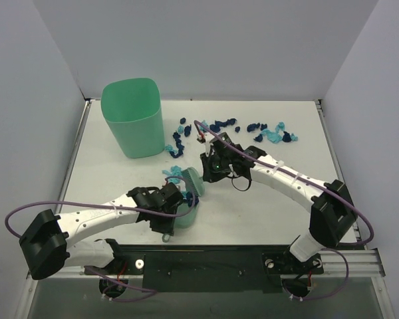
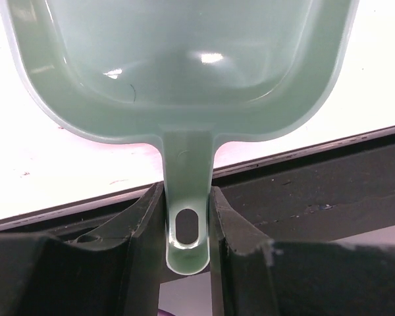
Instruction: Sweep away the paper scraps from the table
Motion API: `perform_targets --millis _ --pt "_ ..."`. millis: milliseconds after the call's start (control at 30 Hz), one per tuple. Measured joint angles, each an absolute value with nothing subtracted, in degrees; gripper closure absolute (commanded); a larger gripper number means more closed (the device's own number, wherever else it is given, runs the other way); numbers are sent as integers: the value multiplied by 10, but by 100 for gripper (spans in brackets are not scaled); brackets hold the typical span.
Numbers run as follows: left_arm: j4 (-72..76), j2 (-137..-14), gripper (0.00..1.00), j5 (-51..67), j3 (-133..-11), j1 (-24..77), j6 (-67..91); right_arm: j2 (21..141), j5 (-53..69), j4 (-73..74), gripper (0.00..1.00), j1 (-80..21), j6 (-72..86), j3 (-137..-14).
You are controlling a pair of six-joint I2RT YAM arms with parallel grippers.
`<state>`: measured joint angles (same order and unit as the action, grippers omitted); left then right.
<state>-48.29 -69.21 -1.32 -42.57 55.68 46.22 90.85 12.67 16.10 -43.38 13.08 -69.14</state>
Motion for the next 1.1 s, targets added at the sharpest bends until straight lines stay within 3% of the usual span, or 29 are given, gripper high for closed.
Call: perform_targets --millis 633,1100 --pt "-453 -703 100 -6 -417 515 450 799 162 159 100 -411 187 -646" --pt "-453 -693 100 25 -407 475 452 909 123 -36 100 -379 239 -681"
